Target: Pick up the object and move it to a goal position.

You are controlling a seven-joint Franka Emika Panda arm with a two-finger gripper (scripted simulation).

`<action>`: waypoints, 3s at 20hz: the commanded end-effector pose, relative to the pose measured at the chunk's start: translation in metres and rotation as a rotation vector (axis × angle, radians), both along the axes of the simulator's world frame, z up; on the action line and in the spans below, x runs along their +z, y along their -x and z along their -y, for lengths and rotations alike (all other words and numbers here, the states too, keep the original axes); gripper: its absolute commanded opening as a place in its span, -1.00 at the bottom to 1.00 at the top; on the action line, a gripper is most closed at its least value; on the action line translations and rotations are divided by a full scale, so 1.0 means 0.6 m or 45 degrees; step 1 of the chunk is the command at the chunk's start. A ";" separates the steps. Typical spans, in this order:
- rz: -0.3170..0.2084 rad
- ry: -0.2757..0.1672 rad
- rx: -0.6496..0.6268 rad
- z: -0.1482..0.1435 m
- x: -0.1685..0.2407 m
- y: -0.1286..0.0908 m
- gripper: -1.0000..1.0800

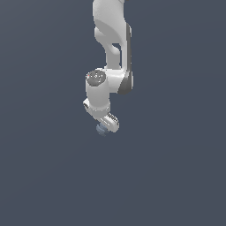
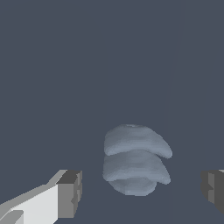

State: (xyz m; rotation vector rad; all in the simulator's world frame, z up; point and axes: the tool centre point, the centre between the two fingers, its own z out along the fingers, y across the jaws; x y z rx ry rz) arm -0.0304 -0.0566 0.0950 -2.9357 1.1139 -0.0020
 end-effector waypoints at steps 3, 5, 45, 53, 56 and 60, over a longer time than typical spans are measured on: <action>-0.002 0.001 -0.053 0.002 -0.007 0.004 0.92; -0.002 0.001 -0.061 0.003 -0.008 0.005 0.92; -0.001 0.001 -0.062 -0.009 -0.046 -0.003 -1.00; -0.002 0.002 -0.063 -0.033 0.061 -0.023 -1.00; -0.002 0.003 -0.064 -0.045 0.113 -0.033 -1.00; -0.002 0.003 -0.064 -0.062 0.184 -0.048 -1.00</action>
